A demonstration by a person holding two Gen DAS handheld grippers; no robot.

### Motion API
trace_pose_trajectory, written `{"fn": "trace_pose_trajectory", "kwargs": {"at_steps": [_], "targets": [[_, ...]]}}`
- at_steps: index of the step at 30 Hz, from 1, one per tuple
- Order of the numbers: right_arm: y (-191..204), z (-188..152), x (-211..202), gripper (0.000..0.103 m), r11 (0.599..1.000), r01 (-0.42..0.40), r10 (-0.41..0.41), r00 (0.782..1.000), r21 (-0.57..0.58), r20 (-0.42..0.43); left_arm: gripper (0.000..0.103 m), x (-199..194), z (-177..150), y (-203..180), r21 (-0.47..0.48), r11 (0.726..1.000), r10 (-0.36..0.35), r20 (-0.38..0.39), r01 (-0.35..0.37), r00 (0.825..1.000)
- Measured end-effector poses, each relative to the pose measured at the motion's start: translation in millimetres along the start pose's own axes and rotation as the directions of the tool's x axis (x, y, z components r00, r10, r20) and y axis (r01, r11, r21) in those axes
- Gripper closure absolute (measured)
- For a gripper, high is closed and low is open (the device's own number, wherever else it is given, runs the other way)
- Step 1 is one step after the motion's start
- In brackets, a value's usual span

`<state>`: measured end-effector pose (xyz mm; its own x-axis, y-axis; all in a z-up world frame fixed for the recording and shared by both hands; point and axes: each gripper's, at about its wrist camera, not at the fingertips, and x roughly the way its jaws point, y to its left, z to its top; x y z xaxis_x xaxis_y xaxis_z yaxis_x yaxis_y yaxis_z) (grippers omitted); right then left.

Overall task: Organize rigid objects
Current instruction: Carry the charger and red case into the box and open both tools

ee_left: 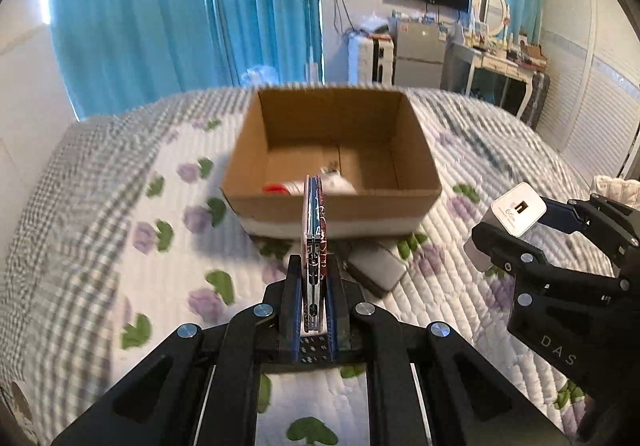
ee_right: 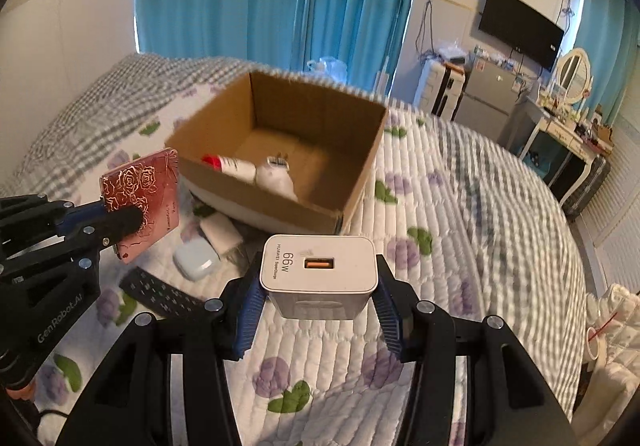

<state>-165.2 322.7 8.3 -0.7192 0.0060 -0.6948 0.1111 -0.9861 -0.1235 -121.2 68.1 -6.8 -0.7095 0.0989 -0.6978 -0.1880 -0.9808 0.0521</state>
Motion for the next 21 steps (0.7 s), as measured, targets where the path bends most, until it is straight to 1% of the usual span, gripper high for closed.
{"fn": "trace_pose_trajectory", "kwargs": {"at_steps": [4, 7, 11, 14, 17, 20, 21], "targets": [[-0.3, 24.0, -14.2, 0.053, 1.000, 0.006, -0.006, 0.999, -0.004, 0.050, 0.093, -14.1, 22.9, 4.8, 0.009, 1.000, 0.016, 0.058, -0.017, 0.998], [-3.7, 45.8, -19.5, 0.054, 1.000, 0.000, 0.000, 0.996, -0.001, 0.090, 0.093, -19.3, 45.7, 9.1, 0.003, 1.000, 0.010, 0.095, -0.010, 0.995], [-12.0, 76.1, -12.6, 0.054, 1.000, -0.013, 0.012, 0.991, 0.013, 0.131, 0.093, -15.7, 78.1, 9.6, 0.028, 0.999, 0.012, 0.140, -0.016, 0.990], [-19.6, 94.7, 1.5, 0.054, 0.999, -0.023, 0.018, 0.989, 0.033, 0.146, 0.093, -1.9, 99.9, 8.7, 0.046, 0.999, 0.006, 0.146, -0.013, 0.989], [-26.2, 110.4, 21.3, 0.054, 0.999, -0.028, 0.022, 0.989, 0.042, 0.147, 0.093, 28.1, 121.4, 3.2, 0.081, 0.996, 0.036, 0.136, -0.047, 0.990], [-33.0, 121.5, 43.2, 0.054, 0.998, -0.026, 0.019, 0.990, 0.048, 0.138, 0.093, 61.0, 131.3, -2.1, 0.103, 0.994, 0.026, 0.107, -0.037, 0.994], [-35.7, 123.7, 52.6, 0.054, 0.998, -0.028, 0.021, 0.991, 0.055, 0.133, 0.093, 78.7, 134.1, -3.6, 0.108, 0.994, 0.018, 0.086, -0.027, 0.996]]}}
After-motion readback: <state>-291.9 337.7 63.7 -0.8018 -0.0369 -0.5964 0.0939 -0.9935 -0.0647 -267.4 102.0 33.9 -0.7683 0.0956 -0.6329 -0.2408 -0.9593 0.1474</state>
